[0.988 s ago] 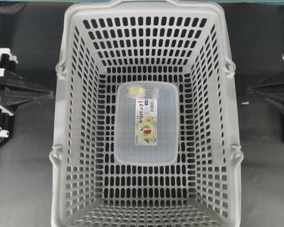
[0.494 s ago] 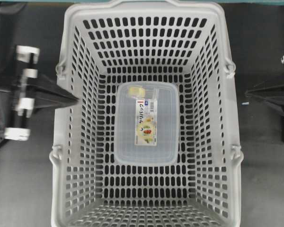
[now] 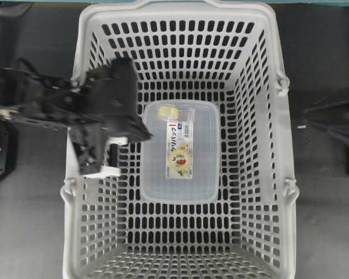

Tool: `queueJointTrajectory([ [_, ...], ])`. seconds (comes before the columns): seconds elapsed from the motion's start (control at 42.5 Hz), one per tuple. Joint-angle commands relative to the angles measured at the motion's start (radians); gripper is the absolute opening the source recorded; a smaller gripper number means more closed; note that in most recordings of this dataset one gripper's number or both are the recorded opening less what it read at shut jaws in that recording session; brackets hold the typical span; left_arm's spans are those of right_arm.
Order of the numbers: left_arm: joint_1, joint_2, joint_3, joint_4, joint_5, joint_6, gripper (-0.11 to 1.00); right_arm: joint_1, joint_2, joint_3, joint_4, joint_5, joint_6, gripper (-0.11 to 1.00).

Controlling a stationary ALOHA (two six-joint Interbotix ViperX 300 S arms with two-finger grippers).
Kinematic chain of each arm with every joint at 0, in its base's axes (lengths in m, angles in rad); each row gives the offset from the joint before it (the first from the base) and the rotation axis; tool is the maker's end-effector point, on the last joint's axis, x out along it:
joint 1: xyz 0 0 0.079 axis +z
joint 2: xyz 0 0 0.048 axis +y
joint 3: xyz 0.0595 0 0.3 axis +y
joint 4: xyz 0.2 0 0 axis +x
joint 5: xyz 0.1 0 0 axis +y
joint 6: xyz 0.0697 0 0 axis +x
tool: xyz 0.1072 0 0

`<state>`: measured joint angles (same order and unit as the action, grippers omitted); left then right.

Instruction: Pick up the cellophane tape from the shopping basket with the left arm.

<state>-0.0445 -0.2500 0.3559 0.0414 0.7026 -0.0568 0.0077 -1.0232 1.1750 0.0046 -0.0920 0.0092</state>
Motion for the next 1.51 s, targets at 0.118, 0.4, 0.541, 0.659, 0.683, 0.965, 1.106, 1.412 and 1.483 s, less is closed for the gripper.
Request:
queueJointTrajectory([
  [0.118,0.005,0.064,-0.086,0.003,0.025,-0.003,0.0,0.002,-0.005,-0.017,0.003,-0.003,0.0,0.71],
  [0.4,0.008,0.184,-0.155,0.003,0.095,-0.014,0.48,0.0,-0.011,-0.011,0.003,-0.008,0.0,0.79],
  [0.541,0.008,0.278,-0.221,0.003,0.137,-0.003,0.86,0.0,-0.021,-0.011,0.003,-0.008,0.0,0.79],
  [0.659,0.003,0.356,-0.273,0.003,0.156,0.0,0.9,0.0,-0.034,-0.009,0.002,-0.008,0.0,0.79],
  [0.683,0.002,0.368,-0.279,0.003,0.158,0.0,0.9,0.0,-0.035,-0.009,0.002,-0.008,0.0,0.79],
  [0.965,-0.015,0.462,-0.313,0.003,0.199,0.002,0.91,0.0,-0.064,-0.003,0.002,-0.006,0.0,0.79],
  [1.106,-0.014,0.46,-0.308,0.003,0.207,0.002,0.91,0.002,-0.074,-0.002,0.003,-0.005,0.0,0.79],
  [1.412,-0.018,0.476,-0.27,0.003,0.196,0.003,0.91,0.002,-0.077,0.005,0.003,-0.003,0.0,0.79],
  [1.483,-0.018,0.472,-0.261,0.003,0.192,0.003,0.91,0.0,-0.077,0.005,0.003,-0.003,0.0,0.79],
])
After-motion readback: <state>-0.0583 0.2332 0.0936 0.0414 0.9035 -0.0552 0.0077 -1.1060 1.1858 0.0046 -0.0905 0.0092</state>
